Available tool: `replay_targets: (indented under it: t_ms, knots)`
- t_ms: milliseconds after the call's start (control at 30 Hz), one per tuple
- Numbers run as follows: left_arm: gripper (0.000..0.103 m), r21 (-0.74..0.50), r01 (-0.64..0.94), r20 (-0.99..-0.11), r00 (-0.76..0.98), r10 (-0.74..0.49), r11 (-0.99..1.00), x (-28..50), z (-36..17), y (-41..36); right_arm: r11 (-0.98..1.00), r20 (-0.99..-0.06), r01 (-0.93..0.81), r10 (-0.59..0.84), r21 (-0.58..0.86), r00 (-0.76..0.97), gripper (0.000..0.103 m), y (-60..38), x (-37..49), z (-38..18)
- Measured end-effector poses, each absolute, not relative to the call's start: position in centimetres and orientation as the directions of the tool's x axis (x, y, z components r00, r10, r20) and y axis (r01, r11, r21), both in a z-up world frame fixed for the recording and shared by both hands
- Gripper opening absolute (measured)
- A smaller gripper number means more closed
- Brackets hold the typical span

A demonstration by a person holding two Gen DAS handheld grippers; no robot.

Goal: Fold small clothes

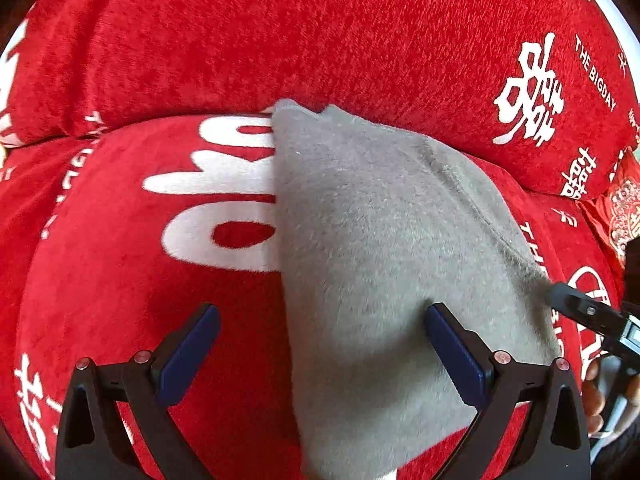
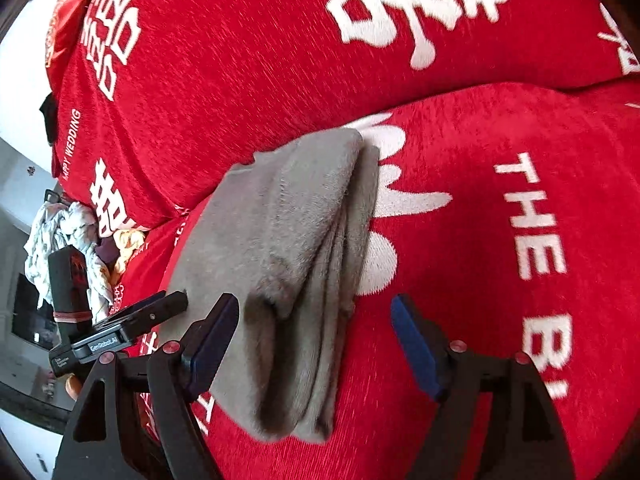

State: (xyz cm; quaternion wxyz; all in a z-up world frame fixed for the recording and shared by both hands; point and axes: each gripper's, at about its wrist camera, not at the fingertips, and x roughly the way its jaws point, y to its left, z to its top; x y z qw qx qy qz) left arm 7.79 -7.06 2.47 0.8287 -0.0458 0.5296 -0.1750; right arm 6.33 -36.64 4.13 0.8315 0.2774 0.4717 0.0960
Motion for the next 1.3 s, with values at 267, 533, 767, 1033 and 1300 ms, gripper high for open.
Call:
replay_targets:
  t_ms: [267,533,767,1033,1300]
  knots:
    - [0.102,-0.292,0.276,-0.86,0.343,-0.378,0.916,9.3,1.3,-8.4,0.805,-0.729,0.104,0.465,0.585,0.502,0.081,-35.9,9.3,1.7]
    - [0.102,-0.356,0.273,-0.851,0.301,-0.431,0.894,10.1,0.4,-8.8,0.839,-0.749,0.056,0.451,0.541,0.485,0.084,-33.5,10.7,1.7]
    - [0.102,-0.392,0.279,-0.844,0.27,-0.464,0.876,10.5,-0.1,-9.0,0.853,-0.752,0.038,0.436,0.52,0.494,0.084,-32.7,11.1,1.6]
    - [0.101,-0.398,0.309,-0.844,0.245,-0.476,0.864,11.3,-0.4,-9.8,0.883,-0.772,0.002,0.41,0.47,0.485,0.072,-31.6,11.9,1.7]
    - [0.067,-0.403,0.334,-0.836,0.244,-0.491,0.852,11.3,0.7,-9.8,0.899,-0.787,-0.022,0.393,0.436,0.476,0.049,-30.7,12.4,2.5]
